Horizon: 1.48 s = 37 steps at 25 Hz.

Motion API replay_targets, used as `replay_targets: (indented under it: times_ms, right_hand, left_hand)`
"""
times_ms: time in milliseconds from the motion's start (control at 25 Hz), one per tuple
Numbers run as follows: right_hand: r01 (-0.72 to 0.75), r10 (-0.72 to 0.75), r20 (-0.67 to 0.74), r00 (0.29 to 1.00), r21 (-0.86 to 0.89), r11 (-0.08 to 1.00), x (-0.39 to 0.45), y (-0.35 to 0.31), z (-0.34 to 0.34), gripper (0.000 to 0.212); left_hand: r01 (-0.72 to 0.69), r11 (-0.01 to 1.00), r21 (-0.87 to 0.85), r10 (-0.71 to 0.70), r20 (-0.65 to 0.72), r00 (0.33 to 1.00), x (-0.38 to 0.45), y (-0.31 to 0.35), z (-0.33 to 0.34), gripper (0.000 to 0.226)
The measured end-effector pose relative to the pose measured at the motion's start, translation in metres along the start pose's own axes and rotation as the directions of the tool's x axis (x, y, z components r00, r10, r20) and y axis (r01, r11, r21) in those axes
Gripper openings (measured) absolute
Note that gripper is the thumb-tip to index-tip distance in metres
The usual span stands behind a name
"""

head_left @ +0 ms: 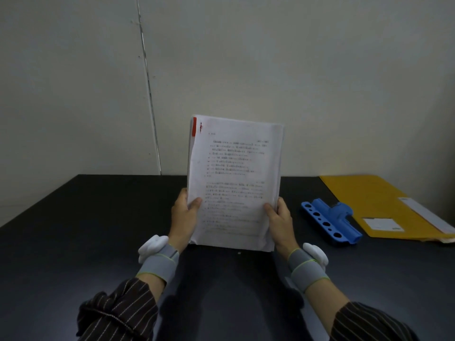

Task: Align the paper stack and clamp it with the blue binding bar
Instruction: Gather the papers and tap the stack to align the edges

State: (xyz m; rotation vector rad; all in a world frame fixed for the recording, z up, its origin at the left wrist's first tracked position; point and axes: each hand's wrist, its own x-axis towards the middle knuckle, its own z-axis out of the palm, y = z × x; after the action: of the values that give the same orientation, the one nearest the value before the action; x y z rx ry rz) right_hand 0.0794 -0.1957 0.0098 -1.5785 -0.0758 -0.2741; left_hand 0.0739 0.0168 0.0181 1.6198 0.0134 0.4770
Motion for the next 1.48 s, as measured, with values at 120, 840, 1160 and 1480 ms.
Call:
replay_targets:
  times_ms: [120,840,1160,1480]
  right_hand:
    - [-0.012,0.012,0.014,1.0,-0.005,1.0,-0.004,0.0,0.016,0.017]
    - [-0.192,0.276,0.222,0.935,-0.337,0.922,-0.049,0.003,0.134,0.036]
    - [-0.198,0.351,0.218,0.911,-0.515,0.834,-0.056,-0.004,0.161,0.042]
    - [-0.188,0.374,0.211,0.903,-0.587,0.787,-0.063,-0.007,0.175,0.054]
  left_hand:
    - [0.012,1.0,0.028,-0.012,-0.028,1.0,0.0,0.0,-0.017,0.015]
    - [0.453,0.847,0.279,-0.378,-0.286,0.881,0.003,-0.019,-0.141,0.028]
    - [0.495,0.74,0.456,-0.394,-0.302,0.868,0.002,-0.023,-0.157,0.034]
    - [0.49,0.673,0.554,-0.389,-0.298,0.871,0.0,-0.02,-0.159,0.032]
